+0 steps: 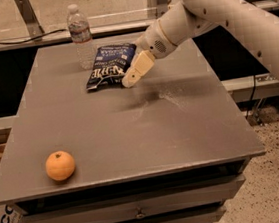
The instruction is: Move blue chip bag near water bottle
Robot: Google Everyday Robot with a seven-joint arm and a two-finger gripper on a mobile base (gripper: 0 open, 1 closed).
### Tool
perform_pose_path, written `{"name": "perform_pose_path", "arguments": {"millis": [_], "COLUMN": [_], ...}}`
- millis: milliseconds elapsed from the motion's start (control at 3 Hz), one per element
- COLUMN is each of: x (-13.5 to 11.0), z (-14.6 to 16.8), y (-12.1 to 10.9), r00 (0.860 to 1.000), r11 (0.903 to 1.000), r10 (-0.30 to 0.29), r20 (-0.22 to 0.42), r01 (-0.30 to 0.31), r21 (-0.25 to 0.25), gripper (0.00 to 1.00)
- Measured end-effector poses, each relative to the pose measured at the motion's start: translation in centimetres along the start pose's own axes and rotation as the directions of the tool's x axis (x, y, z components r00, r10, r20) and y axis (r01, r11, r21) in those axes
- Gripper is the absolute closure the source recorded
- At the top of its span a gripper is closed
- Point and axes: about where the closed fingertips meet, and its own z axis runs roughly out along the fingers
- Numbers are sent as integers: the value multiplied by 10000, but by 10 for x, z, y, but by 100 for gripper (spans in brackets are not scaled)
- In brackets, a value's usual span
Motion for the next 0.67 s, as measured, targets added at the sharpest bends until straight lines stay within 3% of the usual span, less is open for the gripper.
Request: {"name": "perform_pose_path", "arguments": {"millis": [333,667], "x": [19,46], "z": [-30,-84], "y": [-7,-17], "r00": [9991,9965], "r11": [9977,9871], "r10": [385,711], "r20": [157,440], "r01": [-393,-766], "r21": [546,1409], "gripper": [0,0]}}
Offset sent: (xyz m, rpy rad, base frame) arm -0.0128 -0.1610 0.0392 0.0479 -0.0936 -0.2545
